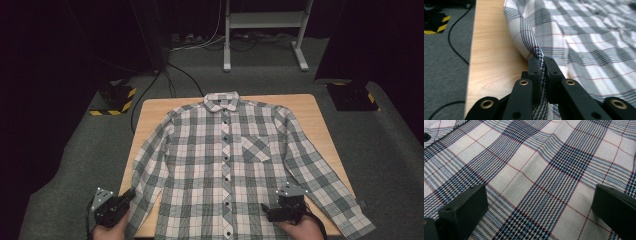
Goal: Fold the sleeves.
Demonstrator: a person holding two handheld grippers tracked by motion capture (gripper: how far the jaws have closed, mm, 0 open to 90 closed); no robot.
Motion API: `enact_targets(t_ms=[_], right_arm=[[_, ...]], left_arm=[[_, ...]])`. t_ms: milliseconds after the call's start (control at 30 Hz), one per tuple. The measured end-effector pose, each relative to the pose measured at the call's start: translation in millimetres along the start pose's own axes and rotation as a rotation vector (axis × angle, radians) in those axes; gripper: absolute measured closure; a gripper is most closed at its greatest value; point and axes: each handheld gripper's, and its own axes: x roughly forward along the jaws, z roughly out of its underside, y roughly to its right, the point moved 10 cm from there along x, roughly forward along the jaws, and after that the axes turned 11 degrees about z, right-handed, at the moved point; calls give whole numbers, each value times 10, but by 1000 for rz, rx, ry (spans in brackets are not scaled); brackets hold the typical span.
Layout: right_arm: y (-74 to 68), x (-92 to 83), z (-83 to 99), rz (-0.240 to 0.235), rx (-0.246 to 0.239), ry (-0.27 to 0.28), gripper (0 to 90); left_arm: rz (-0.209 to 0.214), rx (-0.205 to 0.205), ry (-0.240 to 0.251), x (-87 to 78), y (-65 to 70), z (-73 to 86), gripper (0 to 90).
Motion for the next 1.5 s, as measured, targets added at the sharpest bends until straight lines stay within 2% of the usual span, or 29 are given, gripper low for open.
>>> enact_targets(t_ms=[233, 367, 500, 667, 733, 1200, 1333, 1500], right_arm=[[-1, -1, -1, 1, -1, 1, 2], [-1, -1, -1, 1, -1, 1, 3], [-1, -1, -1, 0, -2, 2, 2], [-1, -1, -1, 0, -1, 1, 2], [-1, -1, -1, 0, -2, 1, 2], [-1, -1, -1, 0, -2, 1, 2], [-1, 0, -1, 0, -2, 1, 2], [-1, -1, -1, 1, -2, 1, 3]], left_arm=[[21, 14, 43, 30, 158, -72, 839], [42, 14, 44, 66, 229, -78, 815], [49, 35, 48, 80, 307, -101, 865], [70, 63, 60, 94, 445, -148, 880], [77, 61, 63, 99, 467, -152, 881], [151, 82, 64, 218, 780, -179, 880], [175, 81, 65, 277, 879, -190, 880], [203, 109, 43, 414, 1044, -221, 880]])
